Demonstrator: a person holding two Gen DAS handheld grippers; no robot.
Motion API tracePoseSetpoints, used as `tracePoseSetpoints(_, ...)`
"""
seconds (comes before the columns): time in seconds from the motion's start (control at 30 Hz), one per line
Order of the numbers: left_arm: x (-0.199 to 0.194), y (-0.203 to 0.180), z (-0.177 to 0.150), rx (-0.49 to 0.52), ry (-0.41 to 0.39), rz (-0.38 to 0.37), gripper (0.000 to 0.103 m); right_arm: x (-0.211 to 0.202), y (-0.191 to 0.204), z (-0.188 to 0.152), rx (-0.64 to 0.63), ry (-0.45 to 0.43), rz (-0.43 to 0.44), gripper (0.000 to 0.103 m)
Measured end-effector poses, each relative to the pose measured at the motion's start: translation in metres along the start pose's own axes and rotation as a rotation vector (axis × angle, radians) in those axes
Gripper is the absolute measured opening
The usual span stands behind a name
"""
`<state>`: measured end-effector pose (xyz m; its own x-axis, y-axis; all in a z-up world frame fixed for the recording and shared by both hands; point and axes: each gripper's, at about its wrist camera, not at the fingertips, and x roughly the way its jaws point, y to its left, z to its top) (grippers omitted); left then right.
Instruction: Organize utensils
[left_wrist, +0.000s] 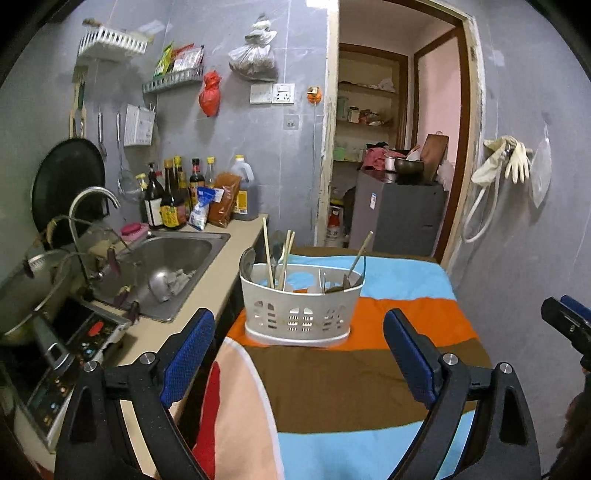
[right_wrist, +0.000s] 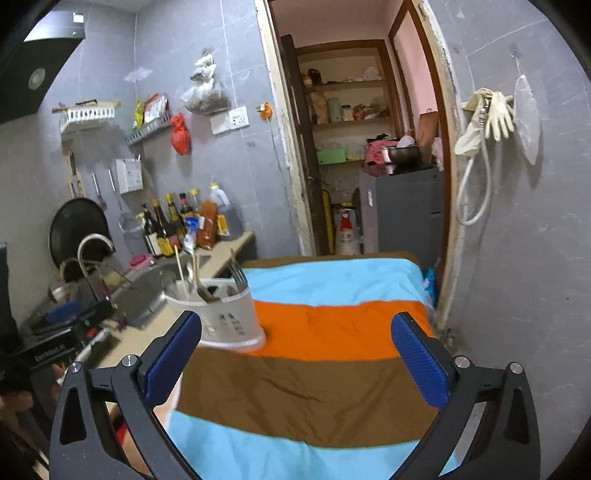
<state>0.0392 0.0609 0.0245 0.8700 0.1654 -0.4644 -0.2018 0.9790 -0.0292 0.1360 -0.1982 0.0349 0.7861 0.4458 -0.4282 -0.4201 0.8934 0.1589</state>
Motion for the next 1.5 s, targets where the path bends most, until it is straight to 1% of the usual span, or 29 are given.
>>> tracePoseSetpoints(0.1,-0.011,-0.008,-0.012,0.033,-0.024,-0.014,0.089,-0.012,-0.006,-0.011,0.003,0.016,-0.024,0.103)
tracePoseSetpoints(0.2,-0.02,-0.014,-0.026,0.048,-0.023,-0.042,0.089,-0.025,-0.012,-0.024,0.001,0.033,-0.044,0.103)
tracePoseSetpoints(0.33,-0.026,-0.023,-0.037,0.061,-0.025,-0.047,0.089,-0.042,-0.016,-0.036,-0.001,0.032,-0.075,0.103)
tracePoseSetpoints(0.43,-0.033,-0.023,-0.04,0.044,-0.049,-0.068,0.089,-0.049,-0.02,-0.041,0.01,0.035,-0.094,0.103)
tracePoseSetpoints(0.57,-0.035,-0.024,-0.04,0.026,-0.046,-0.066,0.089,-0.058,-0.025,-0.041,0.031,0.015,-0.105,0.103)
tracePoseSetpoints(0.8,-0.037,-0.027,-0.041,0.039,-0.048,-0.064,0.089,-0.059,-0.025,-0.042,0.025,0.015,-0.107,0.103)
tracePoseSetpoints(1.13,-0.036,-0.02,-0.044,0.004,-0.04,-0.065,0.089,-0.057,-0.025,-0.043,0.018,0.032,-0.099,0.103)
tracePoseSetpoints(1.5,-0.038,-0.021,-0.045,0.008,-0.044,-0.062,0.089,-0.057,-0.021,-0.044,0.012,0.035,-0.099,0.103)
